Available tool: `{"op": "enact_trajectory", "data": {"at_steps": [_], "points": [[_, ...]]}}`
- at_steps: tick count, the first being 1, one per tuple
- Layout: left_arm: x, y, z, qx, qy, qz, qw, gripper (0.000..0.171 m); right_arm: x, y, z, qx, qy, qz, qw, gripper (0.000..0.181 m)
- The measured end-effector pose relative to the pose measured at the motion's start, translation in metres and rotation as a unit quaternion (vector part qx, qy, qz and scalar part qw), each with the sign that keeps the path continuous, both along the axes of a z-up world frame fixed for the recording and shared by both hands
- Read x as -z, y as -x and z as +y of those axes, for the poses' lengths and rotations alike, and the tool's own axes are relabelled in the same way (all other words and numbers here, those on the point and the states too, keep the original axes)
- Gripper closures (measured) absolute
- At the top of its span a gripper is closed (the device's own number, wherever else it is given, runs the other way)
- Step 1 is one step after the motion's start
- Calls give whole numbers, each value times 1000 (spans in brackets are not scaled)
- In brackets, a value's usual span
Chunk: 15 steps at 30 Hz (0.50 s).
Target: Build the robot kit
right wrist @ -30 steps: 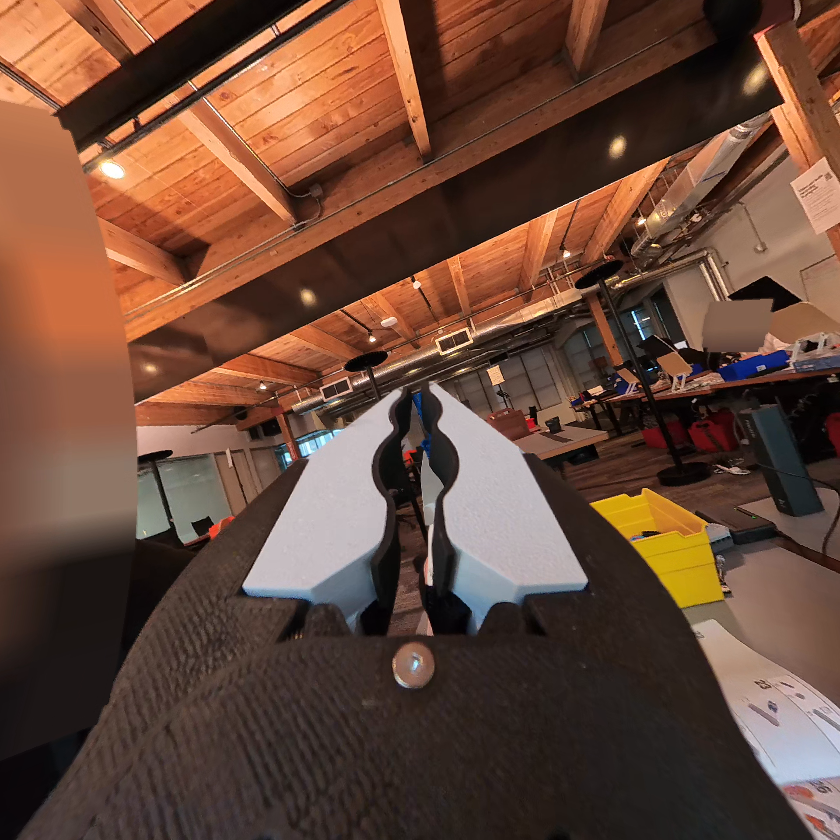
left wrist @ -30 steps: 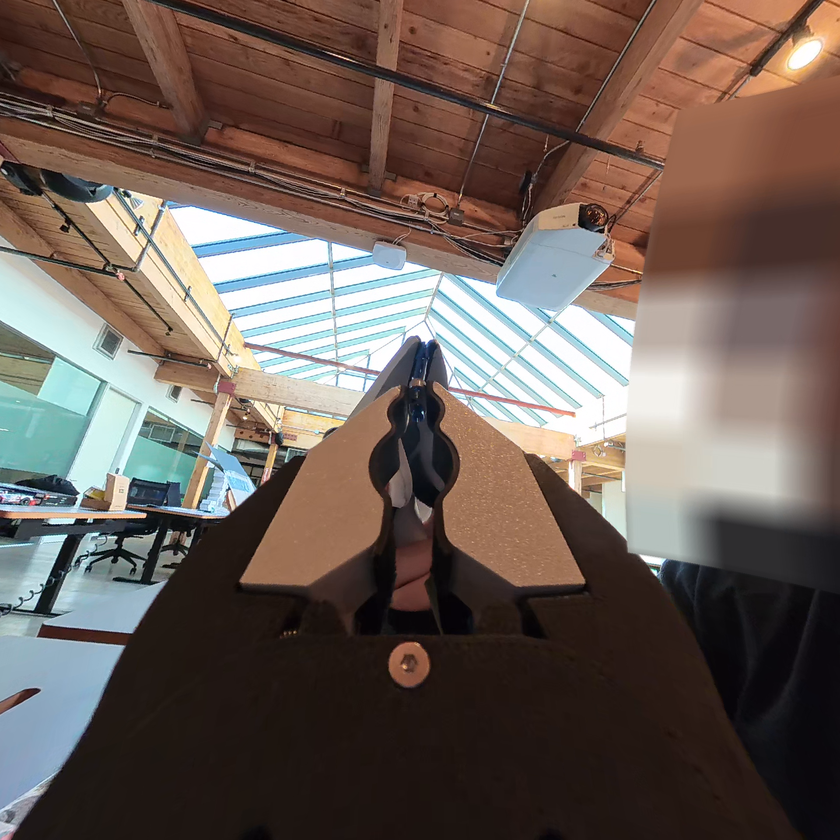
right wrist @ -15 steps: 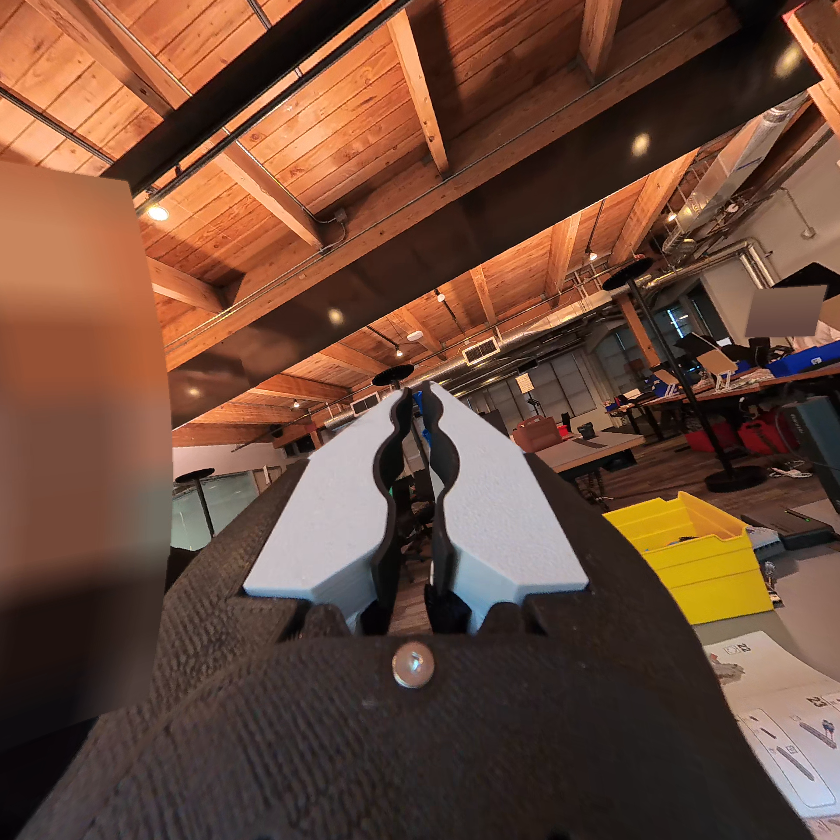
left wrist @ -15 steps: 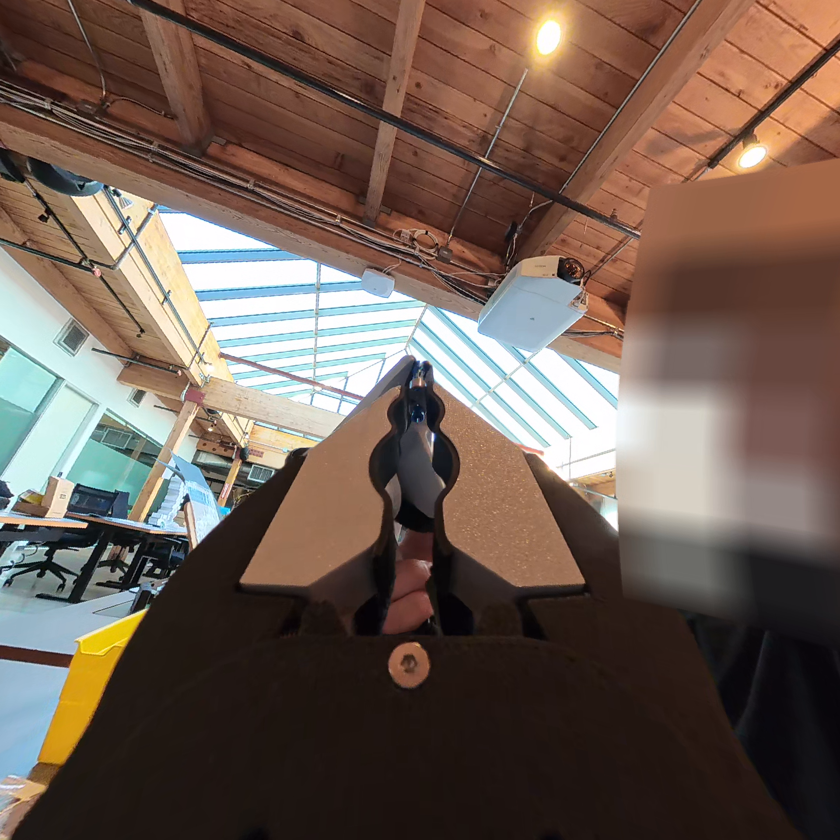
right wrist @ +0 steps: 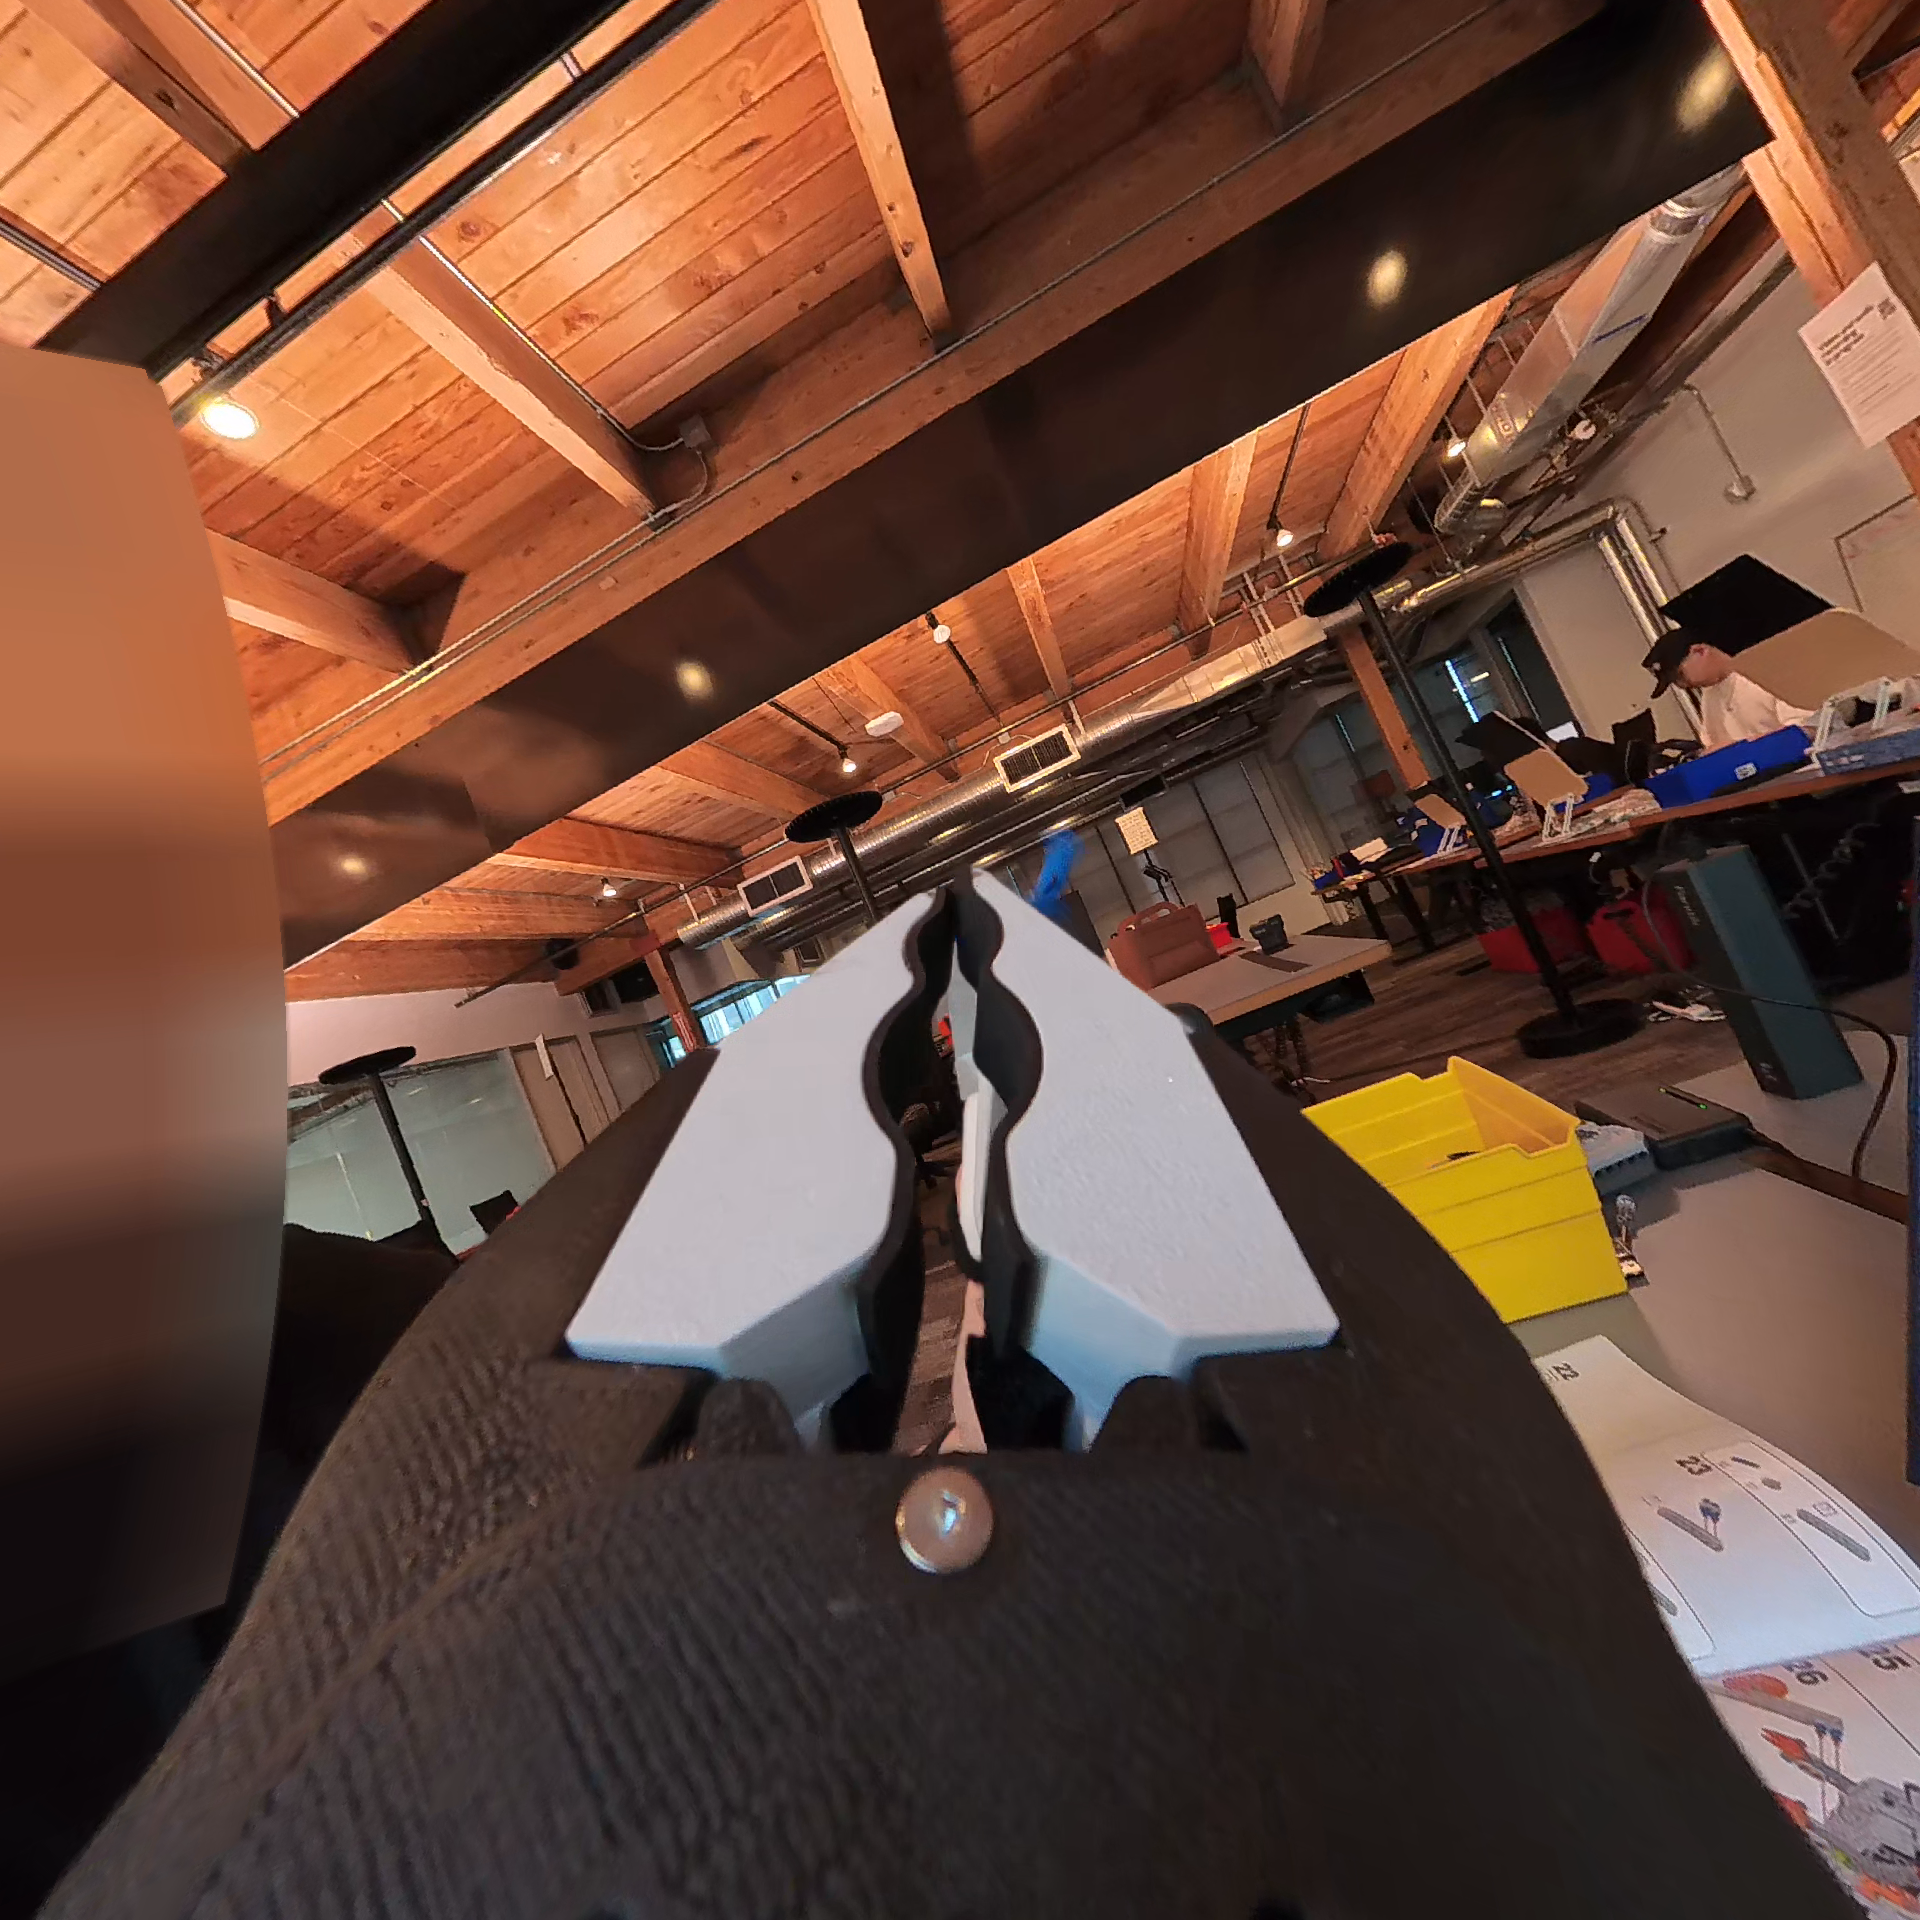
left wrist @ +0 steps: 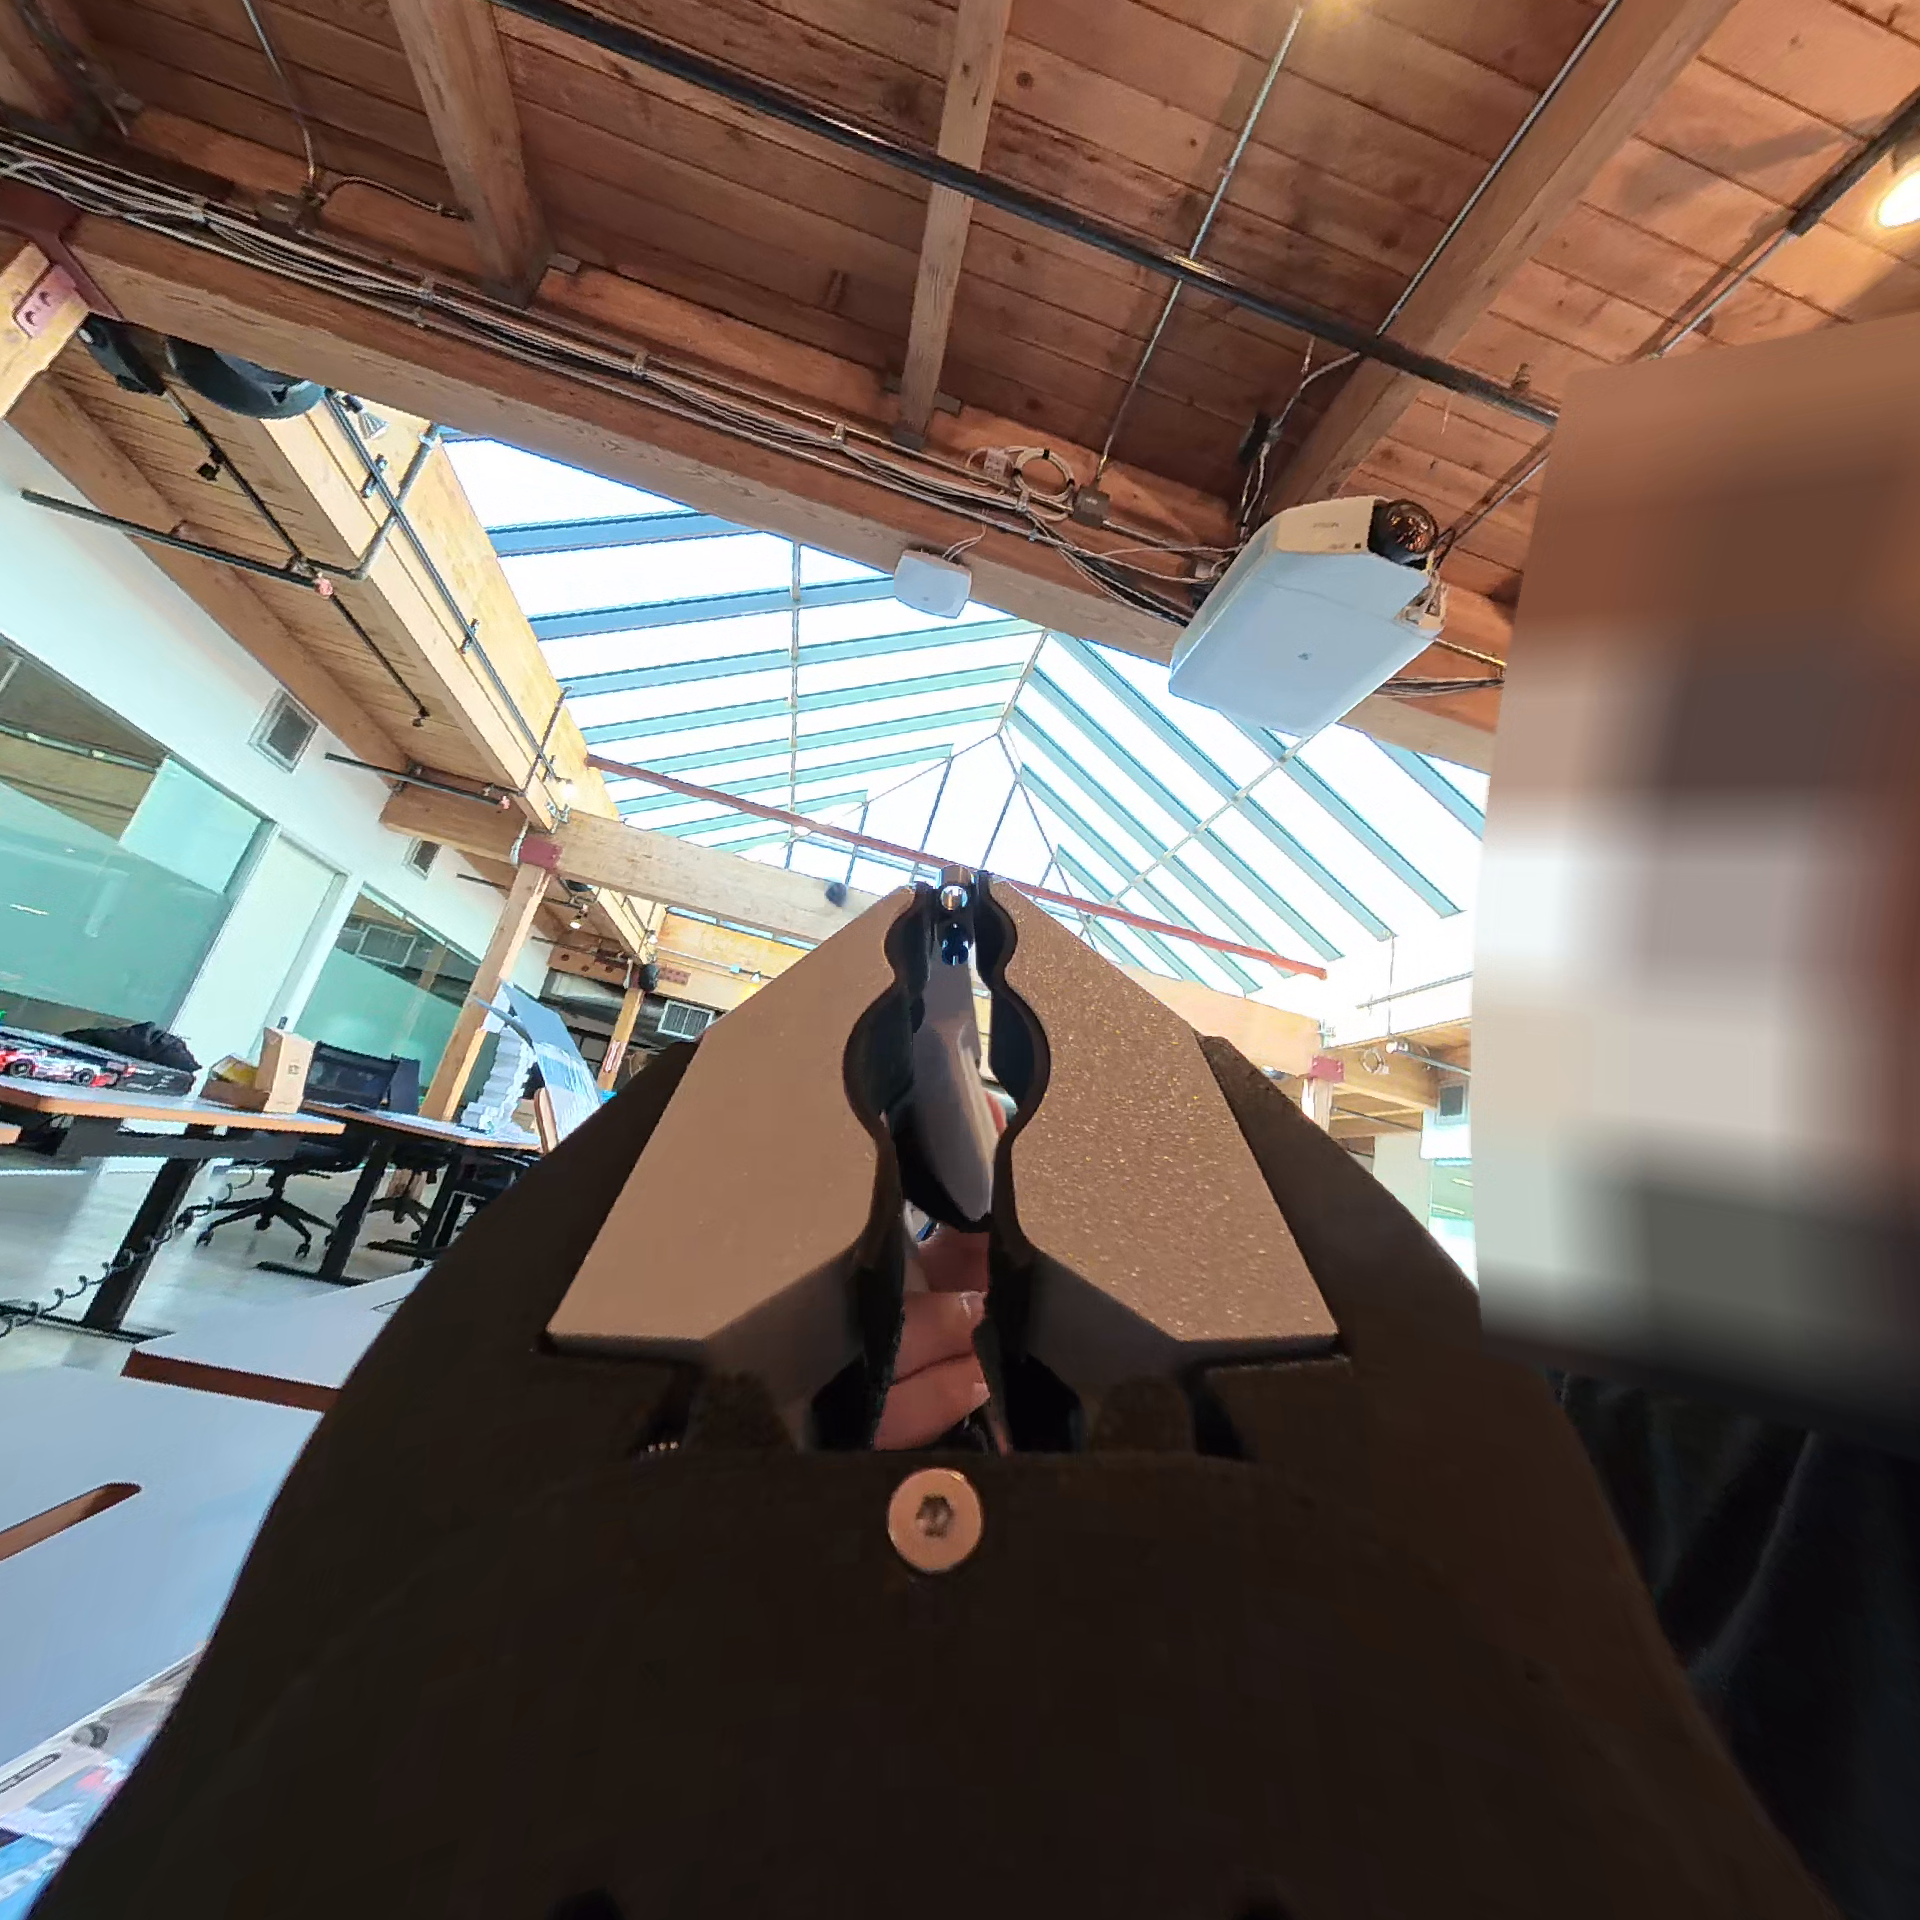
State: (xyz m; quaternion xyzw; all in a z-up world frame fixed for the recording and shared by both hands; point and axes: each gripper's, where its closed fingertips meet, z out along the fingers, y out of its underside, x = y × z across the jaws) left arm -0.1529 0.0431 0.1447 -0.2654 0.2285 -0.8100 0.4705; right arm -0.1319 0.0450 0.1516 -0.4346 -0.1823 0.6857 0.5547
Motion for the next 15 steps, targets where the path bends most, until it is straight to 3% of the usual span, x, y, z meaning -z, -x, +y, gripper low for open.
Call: {"op": "enact_trajectory", "data": {"at_steps": [5, 9, 12, 15], "points": [[3, 2, 6, -9, -1, 20, 1000, 167, 6, 2, 1, -8, 3, -24, 1000, 181], [-6, 25, 17, -32, -4, 16, 999, 166, 4, -28, 4, 0, 21, -73, 997, 181], [-14, 42, 24, -79, -25, 30, 996, 166, 30, -66, 24, 68, 66, -175, 980, 181], [-20, 57, 28, -115, -46, 43, 991, 167, 67, -123, 54, 209, 92, -279, 933, 181]]}}
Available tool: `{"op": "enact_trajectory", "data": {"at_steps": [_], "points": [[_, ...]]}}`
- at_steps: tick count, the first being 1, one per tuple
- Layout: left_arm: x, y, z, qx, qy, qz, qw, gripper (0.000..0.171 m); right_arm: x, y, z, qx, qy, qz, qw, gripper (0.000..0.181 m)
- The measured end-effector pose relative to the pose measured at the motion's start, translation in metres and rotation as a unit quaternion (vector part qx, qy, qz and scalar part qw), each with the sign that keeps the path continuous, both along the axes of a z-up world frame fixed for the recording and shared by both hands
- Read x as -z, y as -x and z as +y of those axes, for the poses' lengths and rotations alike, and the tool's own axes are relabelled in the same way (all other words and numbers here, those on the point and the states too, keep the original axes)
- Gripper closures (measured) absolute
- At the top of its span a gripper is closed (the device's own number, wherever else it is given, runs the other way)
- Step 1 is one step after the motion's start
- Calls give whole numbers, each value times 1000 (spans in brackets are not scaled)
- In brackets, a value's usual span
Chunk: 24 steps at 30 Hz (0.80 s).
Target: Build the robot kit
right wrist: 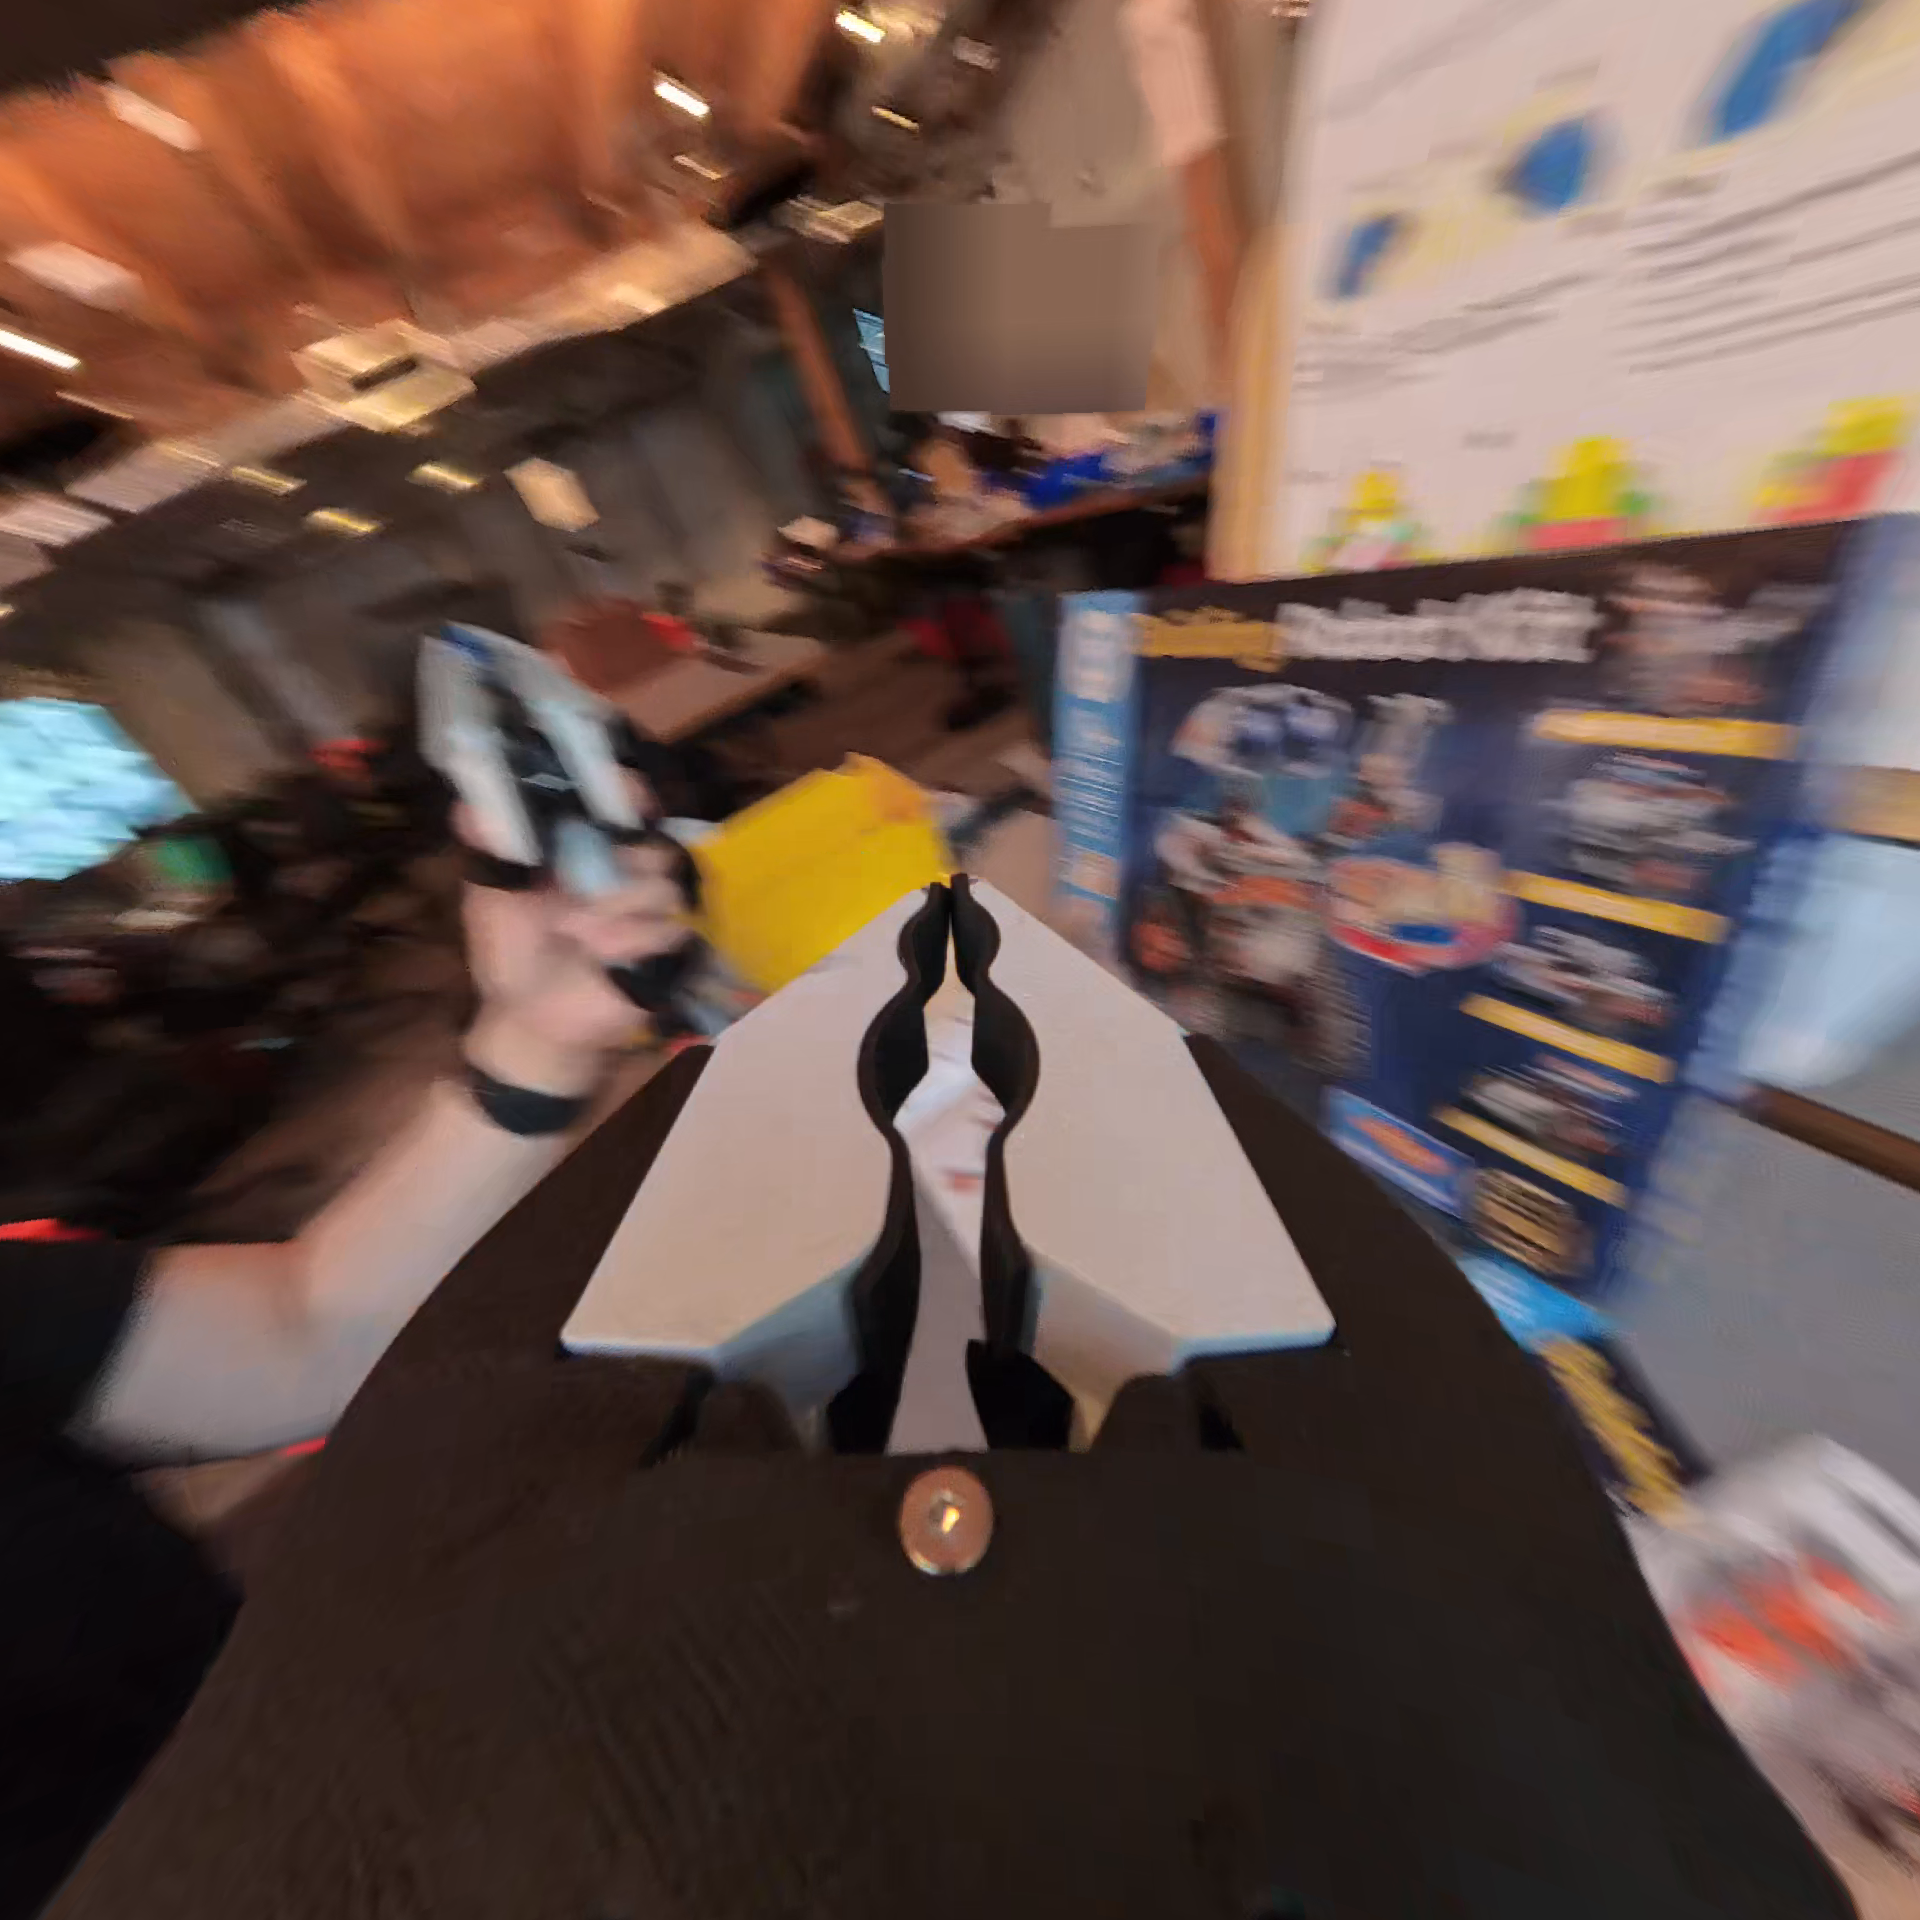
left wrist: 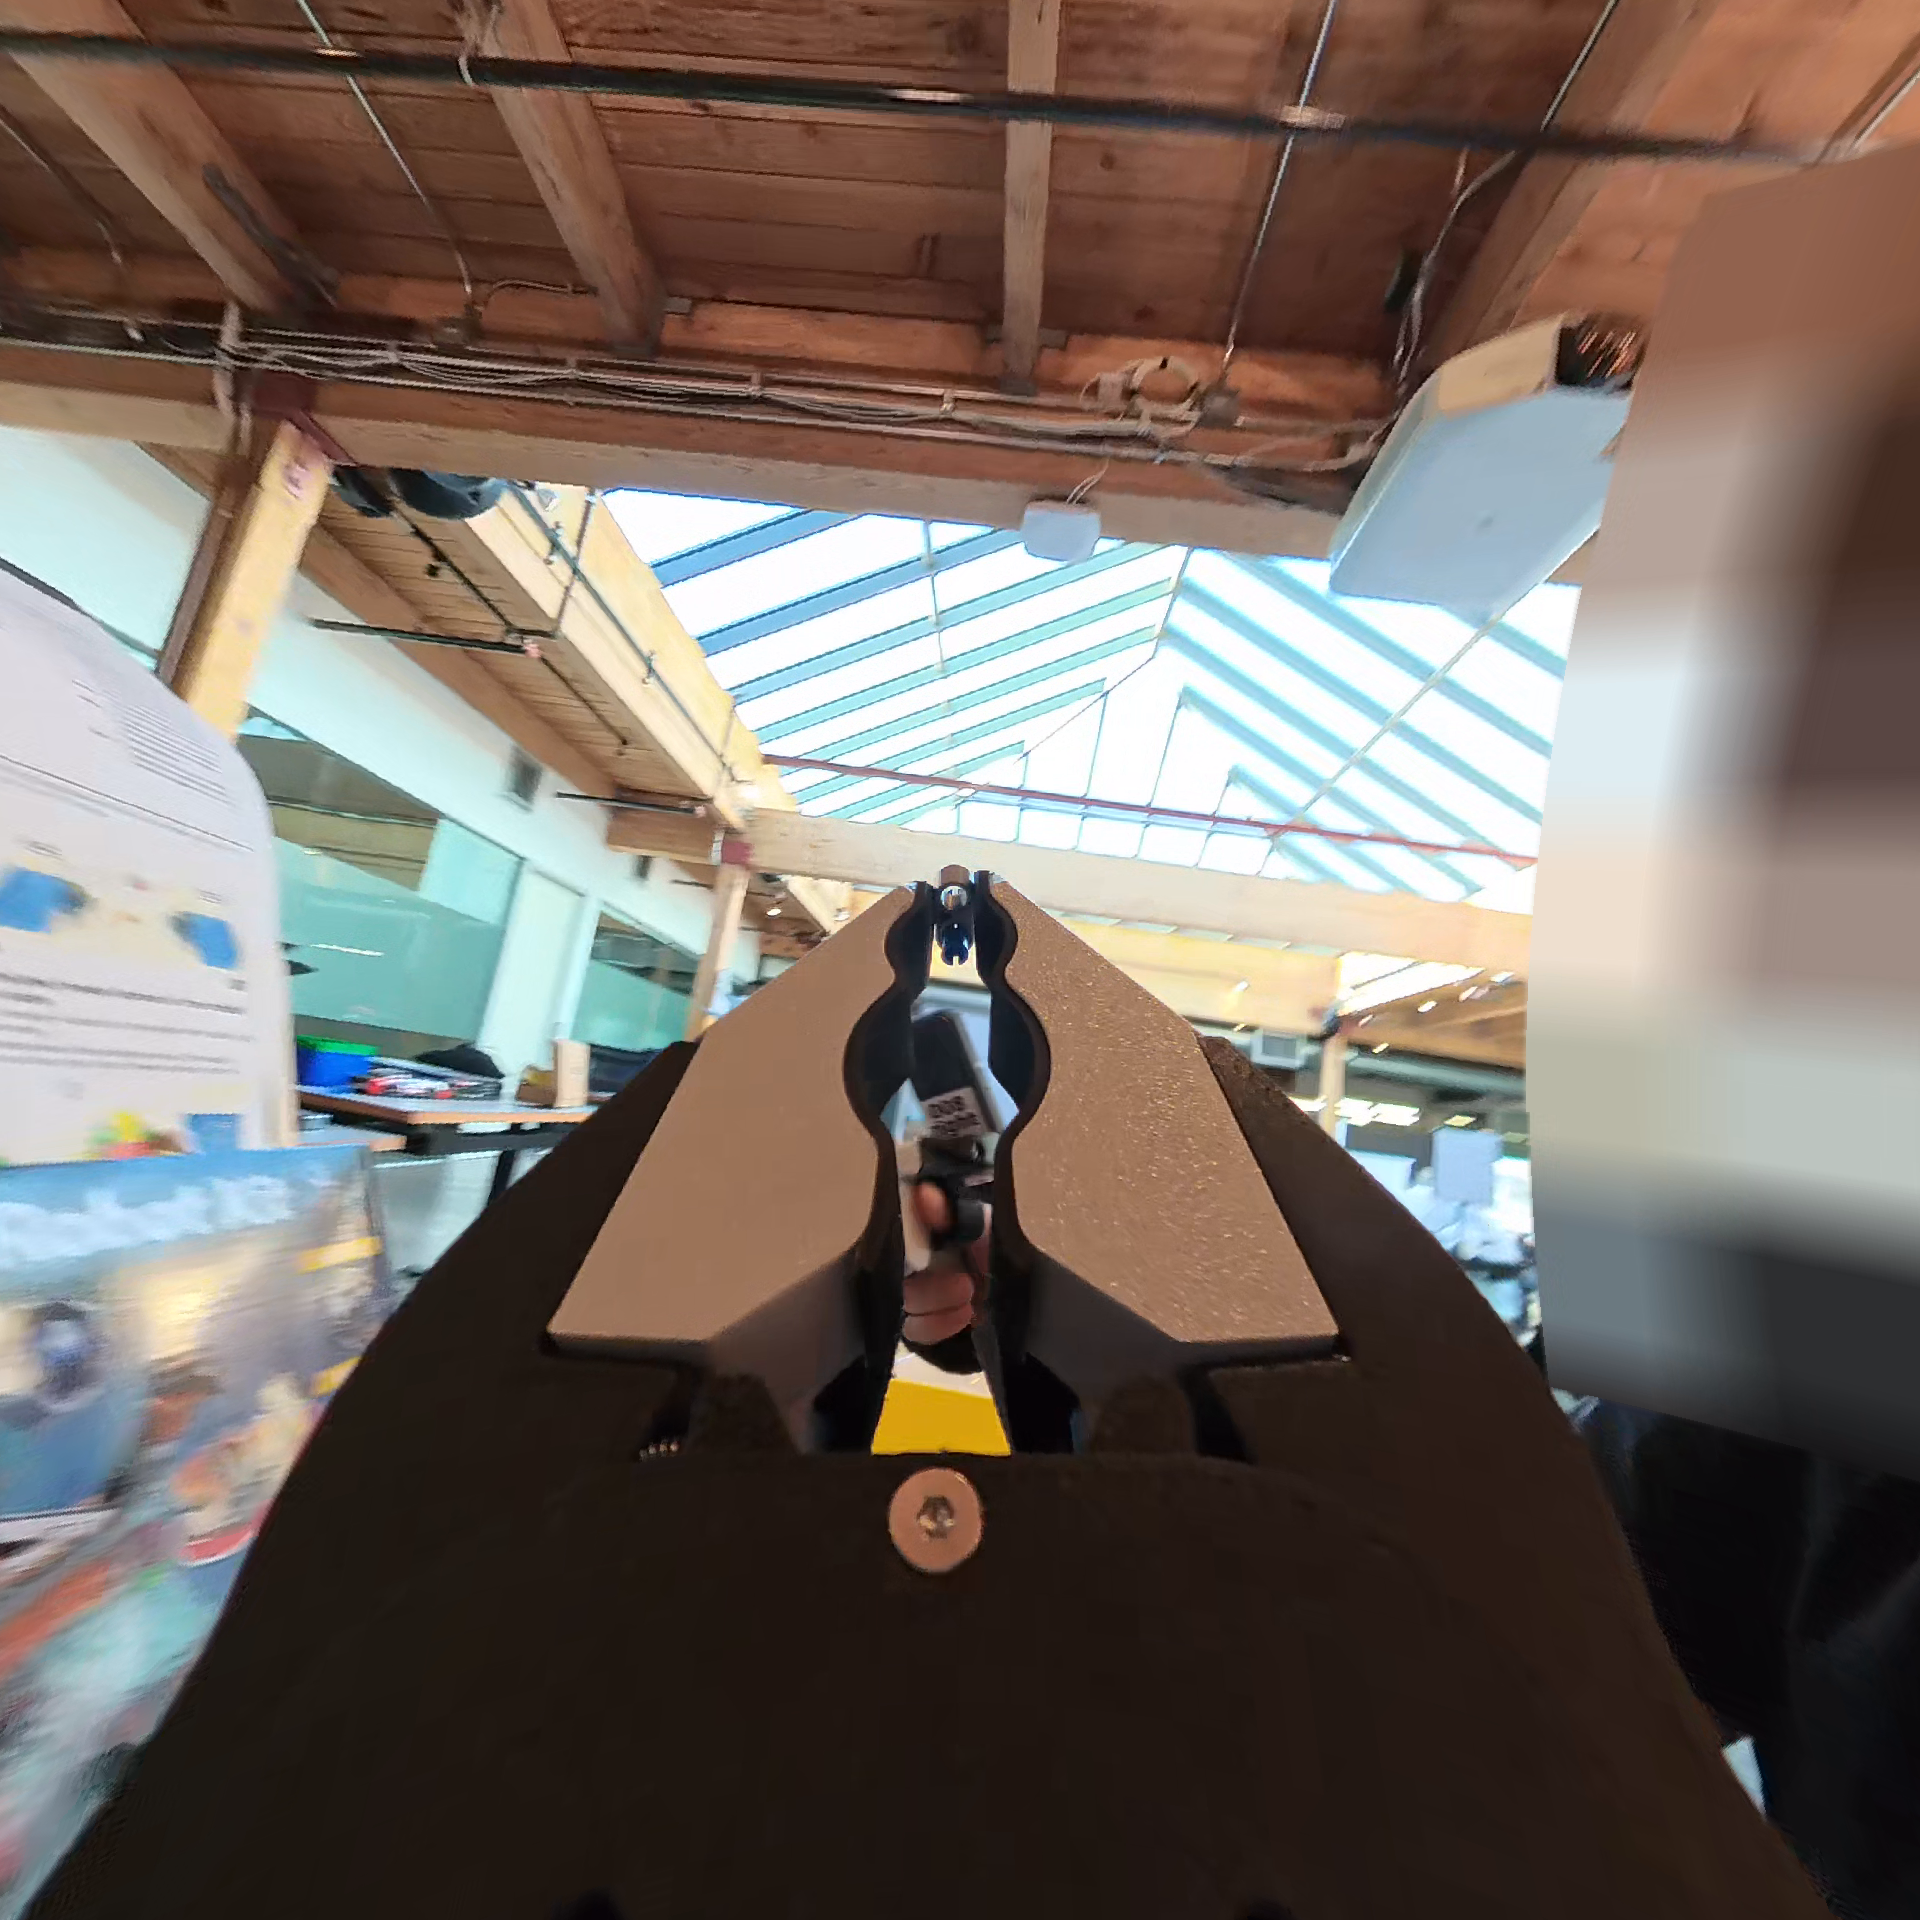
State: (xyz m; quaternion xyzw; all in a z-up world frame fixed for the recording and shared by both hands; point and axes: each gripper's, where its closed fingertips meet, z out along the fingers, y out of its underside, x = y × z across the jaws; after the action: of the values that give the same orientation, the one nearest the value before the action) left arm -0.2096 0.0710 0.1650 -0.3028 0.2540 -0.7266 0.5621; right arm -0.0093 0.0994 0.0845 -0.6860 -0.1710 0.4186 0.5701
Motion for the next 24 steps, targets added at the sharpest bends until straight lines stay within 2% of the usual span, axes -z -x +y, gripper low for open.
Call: {"op": "enact_trajectory", "data": {"at_steps": [3, 10, 15, 20, 24], "points": [[-5, 11, 3, -17, -10, 4, 1000, 167, 37, -48, 17, 87, 28, -90, 992, 178], [-5, 15, 4, -17, -12, 10, 1000, 166, 102, -106, 19, 128, 127, -160, 970, 168], [-4, 9, 3, -13, -16, 22, 1000, 167, 138, -109, 10, 106, 161, -261, 946, 166], [-4, 8, 2, -16, -19, 29, 999, 166, 185, -83, 21, 55, 154, -394, 905, 170], [-3, 8, 1, -22, -27, 41, 999, 166, 206, -59, 43, 29, 129, -403, 905, 171]]}}
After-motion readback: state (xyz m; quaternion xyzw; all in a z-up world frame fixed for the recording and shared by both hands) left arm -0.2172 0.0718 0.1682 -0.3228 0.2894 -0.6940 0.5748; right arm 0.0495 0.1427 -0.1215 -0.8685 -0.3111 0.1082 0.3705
